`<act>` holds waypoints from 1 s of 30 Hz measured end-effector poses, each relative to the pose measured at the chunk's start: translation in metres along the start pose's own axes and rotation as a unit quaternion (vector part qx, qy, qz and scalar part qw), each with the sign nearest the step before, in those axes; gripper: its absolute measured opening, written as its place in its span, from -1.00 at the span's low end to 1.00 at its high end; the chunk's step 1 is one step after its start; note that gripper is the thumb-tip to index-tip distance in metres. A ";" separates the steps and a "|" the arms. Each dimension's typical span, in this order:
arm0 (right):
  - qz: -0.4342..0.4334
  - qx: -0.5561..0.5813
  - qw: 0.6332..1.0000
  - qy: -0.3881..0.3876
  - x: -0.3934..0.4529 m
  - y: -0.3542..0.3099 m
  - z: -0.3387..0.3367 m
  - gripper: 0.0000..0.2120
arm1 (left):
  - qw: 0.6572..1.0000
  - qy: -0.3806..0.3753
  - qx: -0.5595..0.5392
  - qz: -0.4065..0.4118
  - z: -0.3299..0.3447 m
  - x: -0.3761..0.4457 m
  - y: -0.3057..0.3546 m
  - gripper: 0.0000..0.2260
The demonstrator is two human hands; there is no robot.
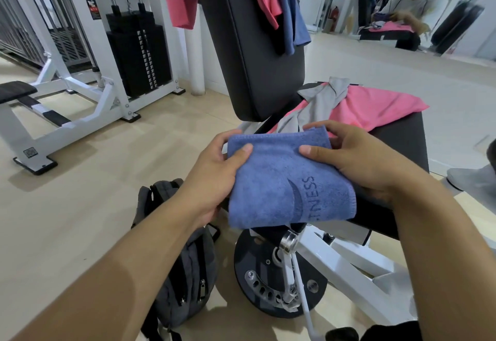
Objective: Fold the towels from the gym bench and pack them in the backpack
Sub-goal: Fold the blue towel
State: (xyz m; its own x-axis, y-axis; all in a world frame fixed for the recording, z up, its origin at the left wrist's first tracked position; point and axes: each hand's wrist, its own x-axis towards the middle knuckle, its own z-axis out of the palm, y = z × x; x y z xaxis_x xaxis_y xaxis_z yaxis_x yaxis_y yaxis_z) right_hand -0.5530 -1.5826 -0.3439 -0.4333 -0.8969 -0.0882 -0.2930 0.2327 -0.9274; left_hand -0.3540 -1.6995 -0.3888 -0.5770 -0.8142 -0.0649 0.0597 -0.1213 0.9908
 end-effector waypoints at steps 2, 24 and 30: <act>0.006 -0.013 1.000 -0.001 0.000 0.002 0.001 -0.63 | 1.000 0.016 0.019 0.006 0.001 0.003 -0.001 -0.80; -0.093 -0.228 0.954 0.172 0.015 0.013 0.002 -0.75 | 0.973 0.141 0.168 0.066 -0.005 0.019 -0.010 -0.70; -0.082 -0.255 0.953 0.140 0.019 0.016 -0.001 -0.76 | 0.980 0.124 0.126 0.094 -0.003 0.025 -0.010 -0.88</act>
State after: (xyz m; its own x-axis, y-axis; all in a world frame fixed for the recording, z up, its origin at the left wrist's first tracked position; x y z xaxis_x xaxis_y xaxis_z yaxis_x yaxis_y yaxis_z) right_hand -0.5669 -1.5955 -0.3597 -0.5357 -0.8183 0.2085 -0.7210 0.3147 -0.6173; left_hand -0.3668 -1.7201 -0.4008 -0.3578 -0.9253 0.1258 -0.0741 0.1625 0.9839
